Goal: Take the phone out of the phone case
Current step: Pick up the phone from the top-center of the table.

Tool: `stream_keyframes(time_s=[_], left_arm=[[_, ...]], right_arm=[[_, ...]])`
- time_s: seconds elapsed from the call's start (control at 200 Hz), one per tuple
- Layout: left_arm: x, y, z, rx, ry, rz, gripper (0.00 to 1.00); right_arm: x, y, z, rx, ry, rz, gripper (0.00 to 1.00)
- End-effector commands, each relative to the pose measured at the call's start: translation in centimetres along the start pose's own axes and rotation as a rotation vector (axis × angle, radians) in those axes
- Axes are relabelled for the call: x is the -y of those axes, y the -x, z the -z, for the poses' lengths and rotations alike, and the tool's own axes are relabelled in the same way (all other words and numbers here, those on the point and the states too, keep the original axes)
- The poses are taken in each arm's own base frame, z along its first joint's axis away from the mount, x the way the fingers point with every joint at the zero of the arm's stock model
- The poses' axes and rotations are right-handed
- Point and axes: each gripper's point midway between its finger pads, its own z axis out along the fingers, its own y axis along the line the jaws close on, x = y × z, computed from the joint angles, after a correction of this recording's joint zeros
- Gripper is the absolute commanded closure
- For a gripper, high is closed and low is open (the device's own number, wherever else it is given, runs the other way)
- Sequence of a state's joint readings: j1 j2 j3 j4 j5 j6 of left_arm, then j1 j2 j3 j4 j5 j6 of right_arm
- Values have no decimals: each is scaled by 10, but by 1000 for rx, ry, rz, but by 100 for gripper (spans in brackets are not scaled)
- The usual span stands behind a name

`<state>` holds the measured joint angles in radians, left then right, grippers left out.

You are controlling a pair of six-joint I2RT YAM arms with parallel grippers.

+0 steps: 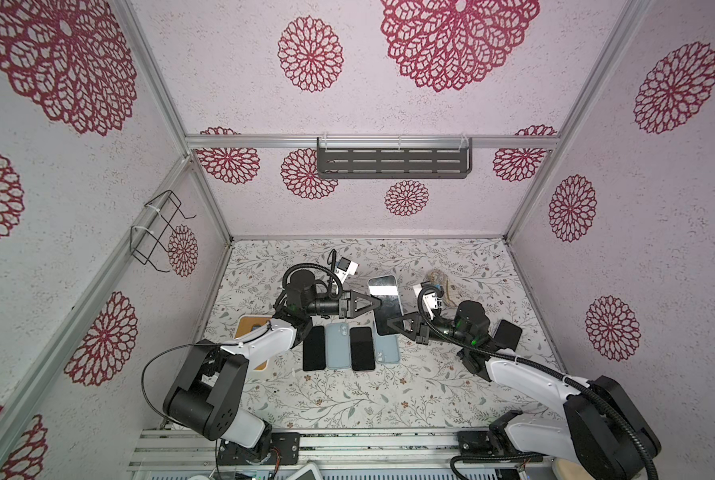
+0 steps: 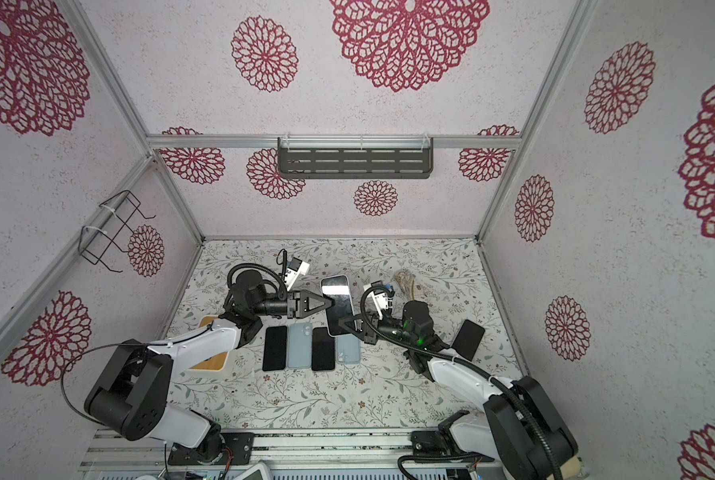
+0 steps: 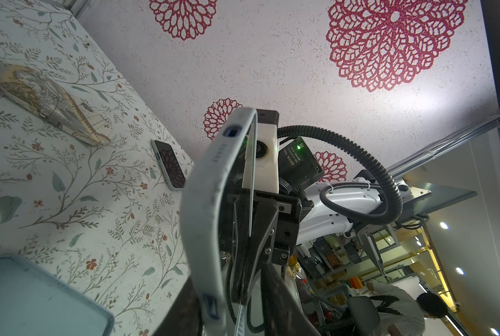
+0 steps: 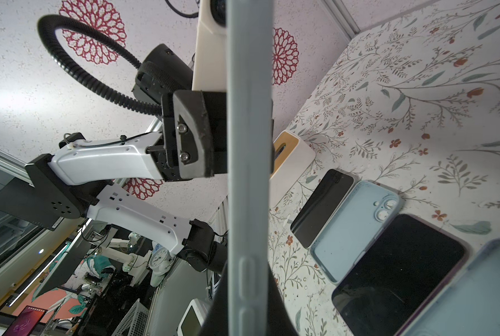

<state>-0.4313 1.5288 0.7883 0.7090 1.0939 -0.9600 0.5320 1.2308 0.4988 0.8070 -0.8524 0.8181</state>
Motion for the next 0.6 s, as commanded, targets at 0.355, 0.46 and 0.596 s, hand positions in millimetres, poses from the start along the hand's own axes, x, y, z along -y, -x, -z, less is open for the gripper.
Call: stream_keyframes(time_s=[0.355,0.46,0.596], left_arm=[[24,12,-3,16,-116,-35,98],[34,26,4,89,-110,-50,100],[36,54,28,285,101,-95,100]], right_arm=[[-23,13,-2,26,82,140,99],[-24,16,1,52,66,144,58],[-30,26,19,170,-4,188,33]])
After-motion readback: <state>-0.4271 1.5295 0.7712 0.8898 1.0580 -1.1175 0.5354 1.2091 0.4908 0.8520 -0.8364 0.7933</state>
